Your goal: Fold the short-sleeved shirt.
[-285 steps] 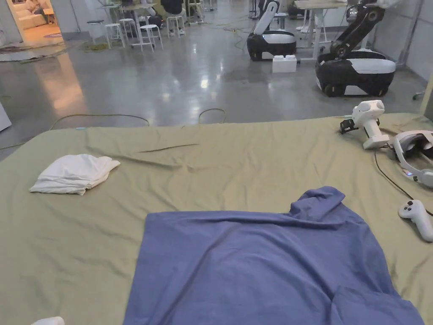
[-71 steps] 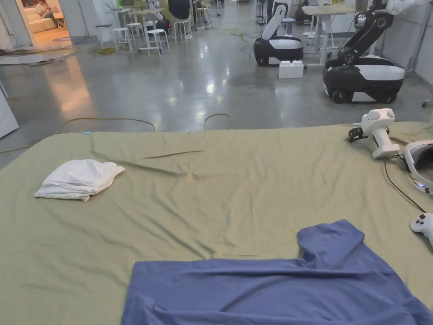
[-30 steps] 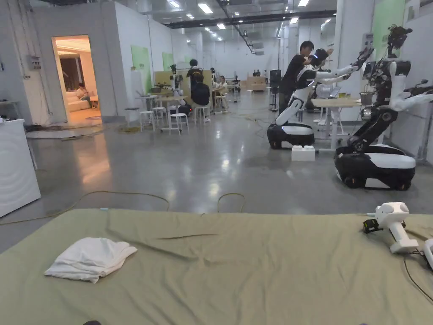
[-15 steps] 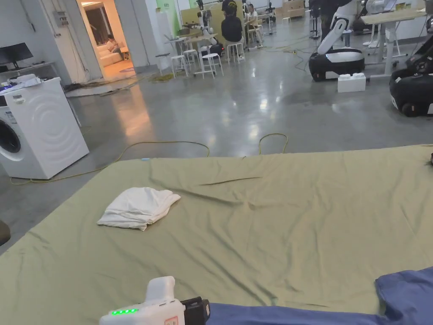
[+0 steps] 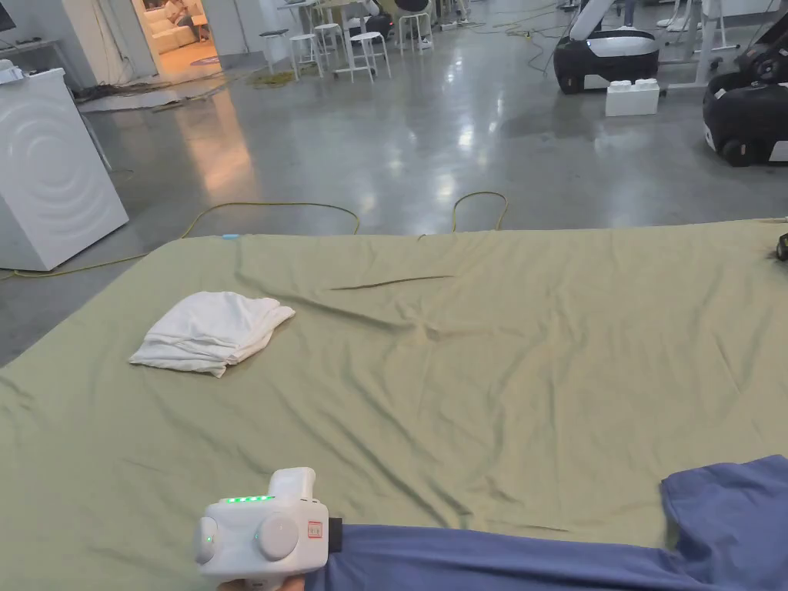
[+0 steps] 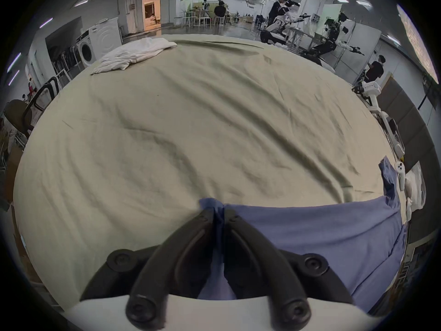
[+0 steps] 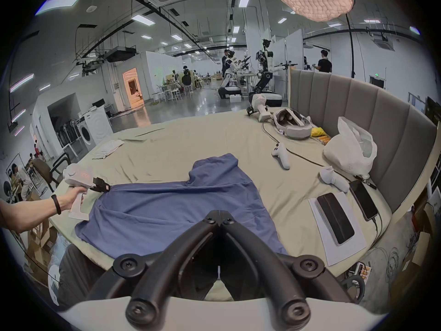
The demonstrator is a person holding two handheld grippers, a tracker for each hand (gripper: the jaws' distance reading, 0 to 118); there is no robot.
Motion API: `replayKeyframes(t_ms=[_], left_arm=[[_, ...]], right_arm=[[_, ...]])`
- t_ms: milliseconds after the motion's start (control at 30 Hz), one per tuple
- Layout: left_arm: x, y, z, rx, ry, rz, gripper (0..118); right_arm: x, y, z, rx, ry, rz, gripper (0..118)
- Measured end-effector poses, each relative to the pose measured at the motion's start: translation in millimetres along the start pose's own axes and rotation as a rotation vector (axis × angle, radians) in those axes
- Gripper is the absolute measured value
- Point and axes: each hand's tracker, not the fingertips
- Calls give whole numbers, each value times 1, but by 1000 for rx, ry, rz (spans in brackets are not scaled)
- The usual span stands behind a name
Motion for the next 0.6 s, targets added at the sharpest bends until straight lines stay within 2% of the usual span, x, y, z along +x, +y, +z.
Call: replayKeyframes(t_ms=[67, 100, 133, 167, 200, 267, 333, 433, 467, 533, 600], left_arm=[[7, 0, -4, -15, 37, -38, 9], [9, -1, -6, -20, 42, -46, 8], [8, 0, -9, -30, 50, -57, 8], [5, 3, -9, -17, 73, -82, 8], [3, 4, -9, -22, 68, -84, 8], [1, 8, -9, -37, 61, -86, 8], [-1, 11, -11, -59, 59, -100, 8], [5, 9, -3, -81, 56, -96, 8], [5, 9, -4, -84, 56, -98, 8], [7, 9, -5, -92, 55, -116, 8], [7, 8, -4, -101, 48, -132, 8]], right_arm=[[3, 7, -18, -10, 12, -2, 0], [6, 12, -29, -14, 20, -7, 7], [11, 19, -45, -47, 46, -20, 28], [16, 27, -64, -83, 61, -29, 56], [22, 34, -84, -109, 66, -39, 78], [22, 50, -128, -141, 66, -50, 76], [34, 61, -182, -228, 28, -38, 77], [47, 60, -251, -374, -17, 67, 77], [49, 59, -269, -413, -43, 64, 77], [63, 55, -300, -482, -44, -16, 76], [69, 54, -321, -496, -61, -76, 67]])
